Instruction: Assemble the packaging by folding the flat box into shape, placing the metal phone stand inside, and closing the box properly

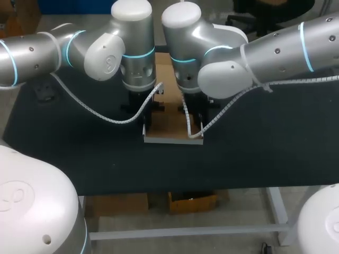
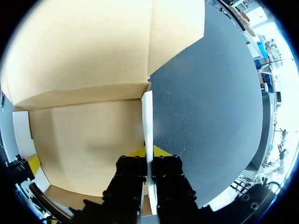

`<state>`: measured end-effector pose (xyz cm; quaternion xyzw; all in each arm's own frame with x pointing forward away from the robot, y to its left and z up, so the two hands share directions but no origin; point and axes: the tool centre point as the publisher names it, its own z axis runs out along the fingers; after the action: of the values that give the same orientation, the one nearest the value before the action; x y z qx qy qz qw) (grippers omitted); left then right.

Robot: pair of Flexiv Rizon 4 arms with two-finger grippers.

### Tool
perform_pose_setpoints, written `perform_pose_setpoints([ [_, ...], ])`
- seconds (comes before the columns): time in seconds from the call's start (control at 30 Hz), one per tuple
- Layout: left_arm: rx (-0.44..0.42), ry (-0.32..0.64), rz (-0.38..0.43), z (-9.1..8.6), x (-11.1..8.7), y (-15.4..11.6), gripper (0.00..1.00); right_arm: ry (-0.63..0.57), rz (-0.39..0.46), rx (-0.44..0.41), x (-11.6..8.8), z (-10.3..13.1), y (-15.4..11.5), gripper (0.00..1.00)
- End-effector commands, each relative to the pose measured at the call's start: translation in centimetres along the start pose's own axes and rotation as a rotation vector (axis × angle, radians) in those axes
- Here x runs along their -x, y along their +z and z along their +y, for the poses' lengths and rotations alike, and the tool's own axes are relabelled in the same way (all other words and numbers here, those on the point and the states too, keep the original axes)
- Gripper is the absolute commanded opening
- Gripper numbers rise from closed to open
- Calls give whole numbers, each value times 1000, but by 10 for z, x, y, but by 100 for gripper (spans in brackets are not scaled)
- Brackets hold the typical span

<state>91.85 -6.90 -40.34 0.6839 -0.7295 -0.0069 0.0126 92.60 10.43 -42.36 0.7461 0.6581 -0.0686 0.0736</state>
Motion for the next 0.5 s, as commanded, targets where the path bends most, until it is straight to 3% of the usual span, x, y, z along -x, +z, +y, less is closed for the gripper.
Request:
perform_pose_setpoints([
  [0.03, 0, 0, -5, 1, 1, -1, 0, 175, 8, 23, -2, -4, 6, 15],
  [0.13, 0, 0, -5, 1, 1, -1, 0, 145, 58, 18, -1, -6, 4, 21],
  [0.27, 0, 0, -5, 1, 1, -1, 0, 135, 76, 18, 0, -6, 2, 24],
  [0.5, 0, 0, -5, 1, 1, -1, 0, 79, 185, 11, 0, -8, -2, 27],
])
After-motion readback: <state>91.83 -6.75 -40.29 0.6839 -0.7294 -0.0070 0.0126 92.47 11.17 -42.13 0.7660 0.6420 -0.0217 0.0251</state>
